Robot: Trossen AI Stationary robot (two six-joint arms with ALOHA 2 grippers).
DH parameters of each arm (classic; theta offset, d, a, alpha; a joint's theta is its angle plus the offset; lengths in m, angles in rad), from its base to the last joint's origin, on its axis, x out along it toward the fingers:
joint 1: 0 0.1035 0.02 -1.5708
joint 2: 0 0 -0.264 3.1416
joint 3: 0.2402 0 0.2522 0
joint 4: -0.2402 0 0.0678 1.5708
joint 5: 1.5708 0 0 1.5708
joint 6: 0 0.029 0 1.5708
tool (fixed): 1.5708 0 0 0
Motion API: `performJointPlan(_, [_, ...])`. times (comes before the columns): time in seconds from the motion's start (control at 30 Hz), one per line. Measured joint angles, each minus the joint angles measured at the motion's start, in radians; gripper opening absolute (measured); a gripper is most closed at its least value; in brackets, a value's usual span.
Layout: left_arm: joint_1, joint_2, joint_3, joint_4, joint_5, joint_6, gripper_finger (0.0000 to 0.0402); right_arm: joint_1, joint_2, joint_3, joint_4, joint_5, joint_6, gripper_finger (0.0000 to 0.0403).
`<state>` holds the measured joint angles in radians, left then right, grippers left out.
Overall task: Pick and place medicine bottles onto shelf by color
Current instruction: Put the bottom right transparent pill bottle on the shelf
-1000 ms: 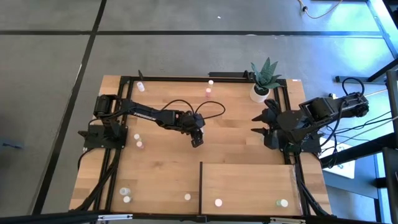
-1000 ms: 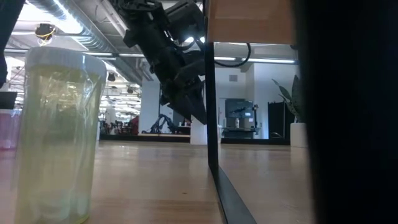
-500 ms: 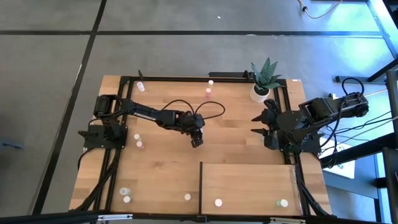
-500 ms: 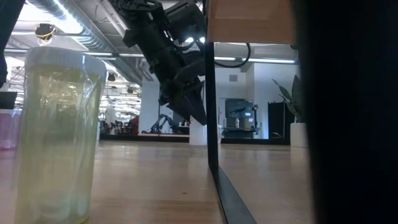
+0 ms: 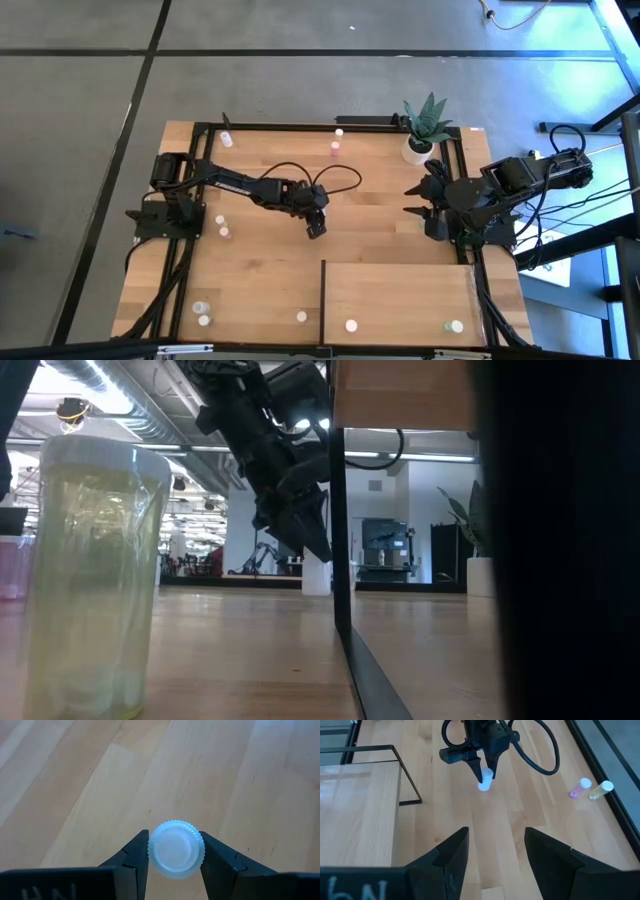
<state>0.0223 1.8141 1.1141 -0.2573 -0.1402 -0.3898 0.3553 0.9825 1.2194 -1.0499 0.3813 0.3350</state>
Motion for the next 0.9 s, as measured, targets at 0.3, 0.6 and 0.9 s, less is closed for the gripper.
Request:
performJointPlan(0.3, [0.000,0.000,0.000,-0.007,0.000,-0.001,0.0126,0.000,0.000,0.000,0.000,0.000,0.000,0.0194])
performJointPlan(0.6, [0.000,0.000,0.000,-0.019,0.000,-0.001,0.0161,0.000,0.000,0.000,0.000,0.000,0.000,0.0194])
performJointPlan(0.9, [0.000,0.000,0.000,-0.023,-0.009,-0.001,0.0195,0.000,0.000,0.000,0.000,0.000,-0.001,0.0194])
